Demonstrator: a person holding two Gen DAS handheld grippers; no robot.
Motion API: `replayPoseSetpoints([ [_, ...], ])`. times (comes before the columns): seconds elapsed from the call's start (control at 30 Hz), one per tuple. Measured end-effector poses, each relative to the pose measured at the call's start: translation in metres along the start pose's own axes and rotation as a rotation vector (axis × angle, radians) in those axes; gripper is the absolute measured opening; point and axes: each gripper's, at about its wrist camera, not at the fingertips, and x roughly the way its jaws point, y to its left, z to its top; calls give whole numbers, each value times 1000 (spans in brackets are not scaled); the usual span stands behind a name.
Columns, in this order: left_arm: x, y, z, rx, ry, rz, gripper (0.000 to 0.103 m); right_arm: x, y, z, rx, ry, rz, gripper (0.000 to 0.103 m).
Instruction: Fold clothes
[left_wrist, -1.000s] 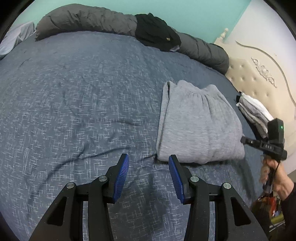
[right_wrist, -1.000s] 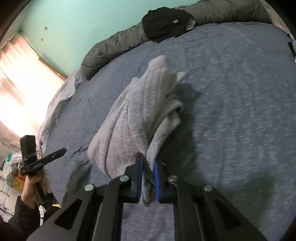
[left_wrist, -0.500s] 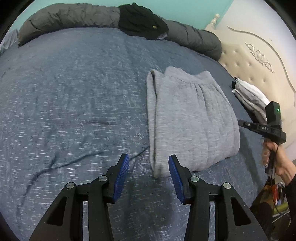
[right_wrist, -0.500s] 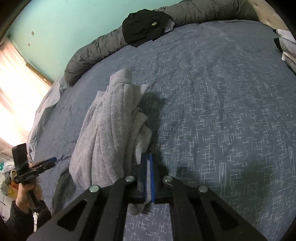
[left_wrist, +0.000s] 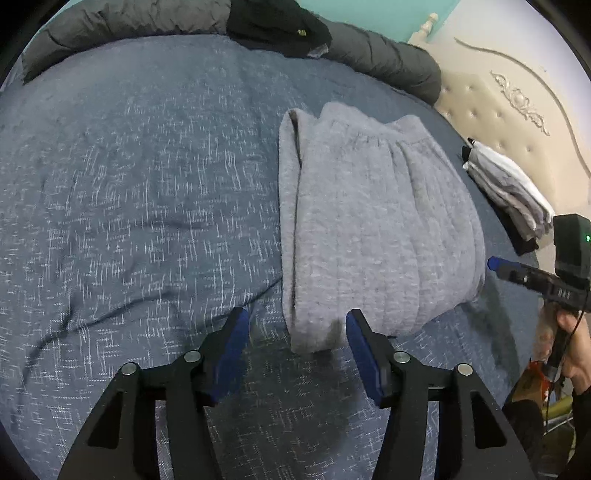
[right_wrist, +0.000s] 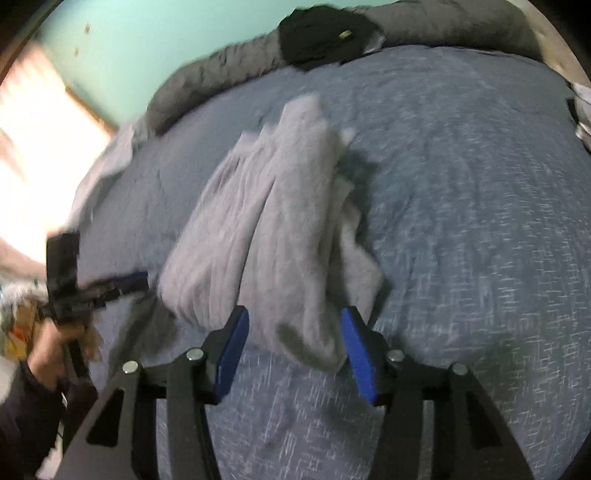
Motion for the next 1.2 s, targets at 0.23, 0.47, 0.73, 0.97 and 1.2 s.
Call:
replayPoseSetpoints([
  [0.23,14,0,-6,38,53,5,60,18,10,-11,-71,48,-50,53],
  [0.47,32,-9,-8,85,75,1,58,35,19,-21,-147,97,-104,26],
  [0.73,32,-27,-3,191,78,54,7,22,18,-14,-219,39,-166,13],
  [0.97,23,-22,1,203,69,77,7,21,14,-11,-232,46,-170,11],
  [1.2,25,-18,-7,149,89,38,12,24,11,-14,-209,105,-109,13],
])
